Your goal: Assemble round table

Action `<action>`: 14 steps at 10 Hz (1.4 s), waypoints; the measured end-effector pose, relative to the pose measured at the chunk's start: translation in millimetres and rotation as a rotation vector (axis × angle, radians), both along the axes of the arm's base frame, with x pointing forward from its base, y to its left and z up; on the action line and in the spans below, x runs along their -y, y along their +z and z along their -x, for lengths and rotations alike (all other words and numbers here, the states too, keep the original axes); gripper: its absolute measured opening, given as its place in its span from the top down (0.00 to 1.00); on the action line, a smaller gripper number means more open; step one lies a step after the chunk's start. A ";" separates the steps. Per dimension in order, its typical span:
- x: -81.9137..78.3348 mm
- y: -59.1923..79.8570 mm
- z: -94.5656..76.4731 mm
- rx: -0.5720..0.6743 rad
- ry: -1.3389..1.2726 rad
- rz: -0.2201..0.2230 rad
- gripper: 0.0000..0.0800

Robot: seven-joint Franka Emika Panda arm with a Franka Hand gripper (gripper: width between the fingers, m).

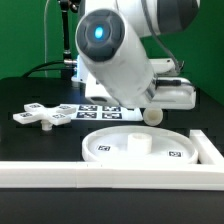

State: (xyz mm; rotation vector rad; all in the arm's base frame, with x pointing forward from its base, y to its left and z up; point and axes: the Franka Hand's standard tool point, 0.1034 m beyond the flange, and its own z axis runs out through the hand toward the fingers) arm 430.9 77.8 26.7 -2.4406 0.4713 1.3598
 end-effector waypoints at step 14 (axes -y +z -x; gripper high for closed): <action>-1.2 0.9 -4.8 0.037 0.047 -0.055 0.49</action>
Offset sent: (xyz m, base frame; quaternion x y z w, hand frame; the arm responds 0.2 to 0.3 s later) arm -0.0106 0.0006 -0.0194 -0.0209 0.0006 0.0046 0.9998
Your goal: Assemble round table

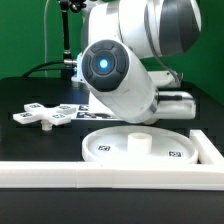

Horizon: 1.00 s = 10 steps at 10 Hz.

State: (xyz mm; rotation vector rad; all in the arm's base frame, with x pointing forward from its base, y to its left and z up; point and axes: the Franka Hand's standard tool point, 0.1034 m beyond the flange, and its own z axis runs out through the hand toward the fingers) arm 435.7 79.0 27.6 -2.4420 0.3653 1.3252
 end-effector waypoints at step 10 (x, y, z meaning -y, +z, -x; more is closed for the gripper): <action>6.4 65.6 -65.2 0.419 -0.018 0.093 0.49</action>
Offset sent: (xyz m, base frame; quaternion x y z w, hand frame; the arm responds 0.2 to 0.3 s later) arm 0.0126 0.0032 0.0366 -0.0050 0.0029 -0.0056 1.0000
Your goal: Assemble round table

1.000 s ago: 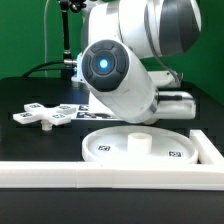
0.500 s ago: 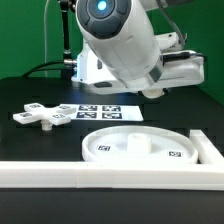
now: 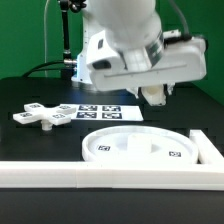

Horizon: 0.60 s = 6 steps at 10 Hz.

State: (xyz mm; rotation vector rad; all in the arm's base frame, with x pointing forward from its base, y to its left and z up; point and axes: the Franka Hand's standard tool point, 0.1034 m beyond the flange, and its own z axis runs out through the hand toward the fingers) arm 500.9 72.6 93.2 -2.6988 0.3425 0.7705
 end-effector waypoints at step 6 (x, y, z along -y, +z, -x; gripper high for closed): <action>3.4 13.5 -26.8 0.432 -0.060 0.150 0.49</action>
Offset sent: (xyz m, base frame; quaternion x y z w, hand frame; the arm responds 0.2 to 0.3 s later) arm 0.0000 0.0000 0.0000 0.0000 0.1296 0.0000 0.9916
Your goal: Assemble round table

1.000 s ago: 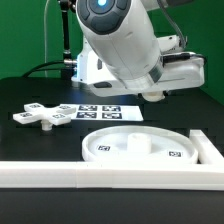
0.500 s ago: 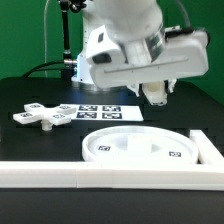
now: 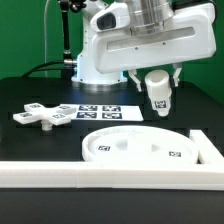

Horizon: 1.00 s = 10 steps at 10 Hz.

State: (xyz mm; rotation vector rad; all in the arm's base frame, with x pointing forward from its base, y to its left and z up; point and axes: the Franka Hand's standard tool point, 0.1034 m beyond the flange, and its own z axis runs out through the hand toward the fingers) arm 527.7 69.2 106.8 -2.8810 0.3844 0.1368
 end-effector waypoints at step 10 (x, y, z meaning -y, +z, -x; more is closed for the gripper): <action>27.9 17.8 -44.5 0.392 0.227 0.167 0.49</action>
Offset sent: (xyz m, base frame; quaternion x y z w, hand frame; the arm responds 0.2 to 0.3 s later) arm 0.0271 -0.0053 0.0269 0.0001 0.1495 -0.0192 0.9886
